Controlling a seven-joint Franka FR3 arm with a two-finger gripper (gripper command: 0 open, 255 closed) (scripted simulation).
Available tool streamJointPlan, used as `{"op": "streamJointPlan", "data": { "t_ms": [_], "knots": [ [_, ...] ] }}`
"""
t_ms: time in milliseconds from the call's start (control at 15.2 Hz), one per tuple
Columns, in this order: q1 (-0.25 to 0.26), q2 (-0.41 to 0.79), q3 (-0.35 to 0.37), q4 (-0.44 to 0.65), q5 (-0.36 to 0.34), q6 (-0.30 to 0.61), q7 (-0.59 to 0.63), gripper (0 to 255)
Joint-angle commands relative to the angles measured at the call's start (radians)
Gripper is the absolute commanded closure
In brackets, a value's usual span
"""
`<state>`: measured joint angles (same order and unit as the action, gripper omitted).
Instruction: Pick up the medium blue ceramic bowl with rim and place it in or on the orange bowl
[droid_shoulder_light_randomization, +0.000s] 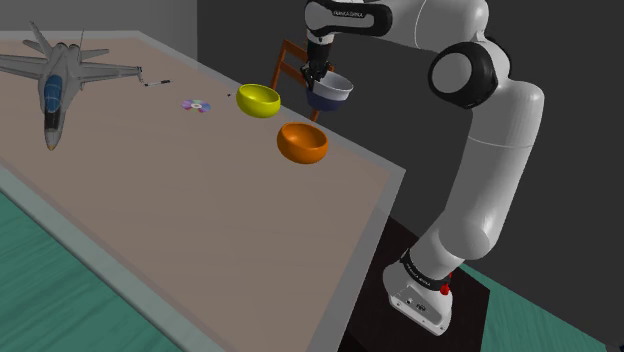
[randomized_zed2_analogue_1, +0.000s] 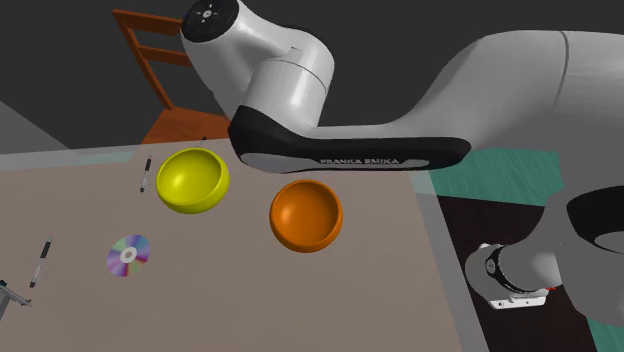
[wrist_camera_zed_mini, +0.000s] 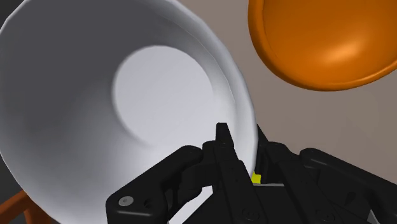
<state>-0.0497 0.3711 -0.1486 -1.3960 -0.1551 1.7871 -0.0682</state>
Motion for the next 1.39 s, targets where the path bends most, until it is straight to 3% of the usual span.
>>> {"op": "streamJointPlan", "data": {
  "t_ms": [0,264,792,1320],
  "knots": [
    [0.0,0.001,0.0,0.028,0.001,-0.026,-0.005,255],
    [-0.001,0.005,-0.001,0.08,0.003,-0.073,-0.013,255],
    [0.113,-0.181,0.05,-0.13,-0.035,-0.08,0.148,255],
    [0.208,-0.297,0.12,-0.231,-0.047,-0.127,0.308,255]
  ]
}}
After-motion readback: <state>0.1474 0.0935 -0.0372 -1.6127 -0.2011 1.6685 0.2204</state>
